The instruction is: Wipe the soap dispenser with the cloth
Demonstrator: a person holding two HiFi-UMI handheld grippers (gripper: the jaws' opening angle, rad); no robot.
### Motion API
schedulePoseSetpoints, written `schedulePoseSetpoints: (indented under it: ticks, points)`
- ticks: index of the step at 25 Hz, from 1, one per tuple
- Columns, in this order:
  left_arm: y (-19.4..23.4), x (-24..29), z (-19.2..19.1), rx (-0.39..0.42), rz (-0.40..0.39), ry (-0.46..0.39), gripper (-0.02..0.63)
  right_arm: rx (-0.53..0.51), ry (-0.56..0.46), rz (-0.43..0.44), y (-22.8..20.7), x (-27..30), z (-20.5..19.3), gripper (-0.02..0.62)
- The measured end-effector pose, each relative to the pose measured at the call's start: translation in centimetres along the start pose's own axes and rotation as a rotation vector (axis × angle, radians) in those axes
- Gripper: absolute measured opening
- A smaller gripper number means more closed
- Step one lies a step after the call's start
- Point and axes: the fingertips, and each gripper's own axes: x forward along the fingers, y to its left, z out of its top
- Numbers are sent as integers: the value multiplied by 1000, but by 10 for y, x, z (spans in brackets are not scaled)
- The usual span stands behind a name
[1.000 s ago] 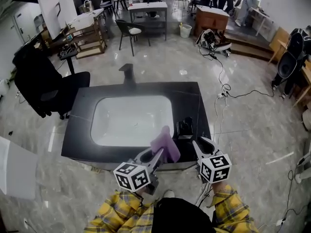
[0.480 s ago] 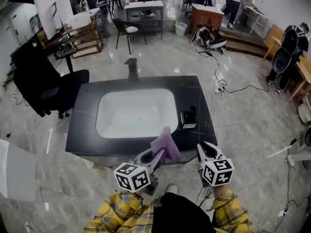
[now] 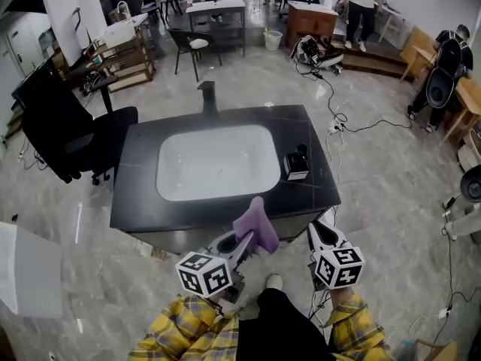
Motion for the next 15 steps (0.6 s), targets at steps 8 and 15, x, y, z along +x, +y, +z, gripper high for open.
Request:
schedulePoseSetpoints:
  ticks: [8, 15]
  points:
    - [-18, -30, -29, 8, -38, 52, 64, 60, -14, -54, 12, -51, -26, 21]
    - [-30, -60, -41, 19, -60, 74, 64, 109, -28, -83, 36, -85, -41, 12]
